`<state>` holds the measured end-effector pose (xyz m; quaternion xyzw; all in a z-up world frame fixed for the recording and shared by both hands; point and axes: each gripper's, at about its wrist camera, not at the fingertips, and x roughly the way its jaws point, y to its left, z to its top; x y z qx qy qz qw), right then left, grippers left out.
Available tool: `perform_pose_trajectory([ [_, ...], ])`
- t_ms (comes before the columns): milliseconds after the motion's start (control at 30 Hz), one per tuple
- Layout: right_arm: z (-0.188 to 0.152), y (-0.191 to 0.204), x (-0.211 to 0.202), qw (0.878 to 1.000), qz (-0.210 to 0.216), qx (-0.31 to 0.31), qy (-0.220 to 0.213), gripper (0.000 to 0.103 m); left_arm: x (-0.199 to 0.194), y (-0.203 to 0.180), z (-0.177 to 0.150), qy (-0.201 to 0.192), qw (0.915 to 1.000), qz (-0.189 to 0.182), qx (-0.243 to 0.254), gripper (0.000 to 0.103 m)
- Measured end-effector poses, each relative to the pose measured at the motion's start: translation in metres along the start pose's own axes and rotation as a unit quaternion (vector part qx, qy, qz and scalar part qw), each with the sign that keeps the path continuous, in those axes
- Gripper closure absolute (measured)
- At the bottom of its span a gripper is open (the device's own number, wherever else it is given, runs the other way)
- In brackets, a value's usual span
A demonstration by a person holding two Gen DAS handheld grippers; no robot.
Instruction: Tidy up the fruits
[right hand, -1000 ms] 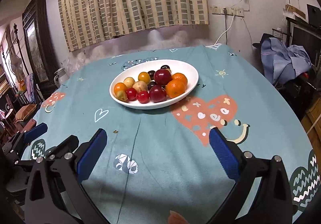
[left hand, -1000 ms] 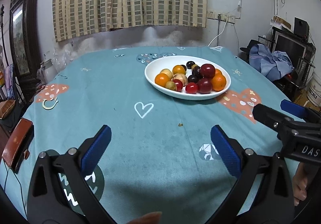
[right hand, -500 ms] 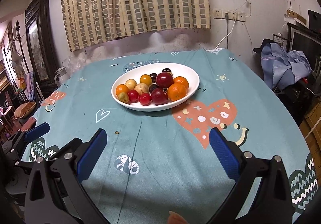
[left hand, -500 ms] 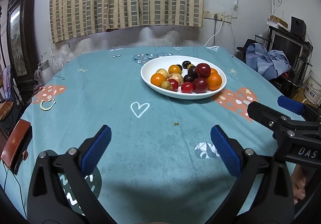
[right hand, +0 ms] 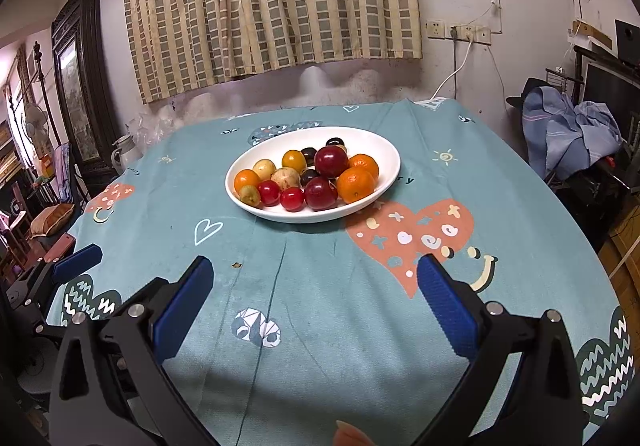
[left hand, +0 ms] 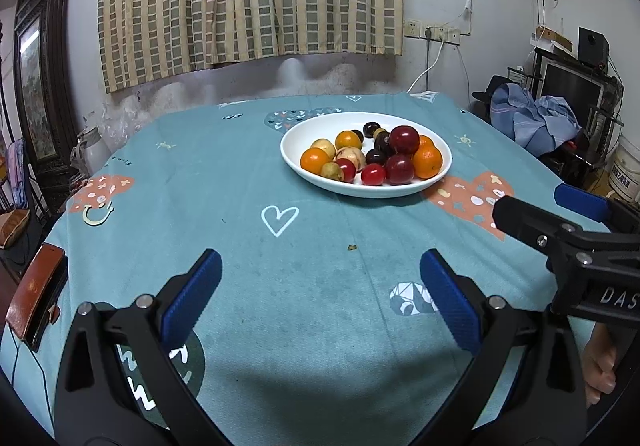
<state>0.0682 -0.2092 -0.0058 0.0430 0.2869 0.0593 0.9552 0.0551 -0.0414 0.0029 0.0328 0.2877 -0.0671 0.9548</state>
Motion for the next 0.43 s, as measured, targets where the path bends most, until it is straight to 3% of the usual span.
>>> perform_pose_trajectory([
  [433,0.0025,0.0006,-0.0018,1.000,0.001,0.002,-0.003,0.001,0.0033,0.0039,0.0019,0.008,0.9999,0.001,-0.007,0.002],
])
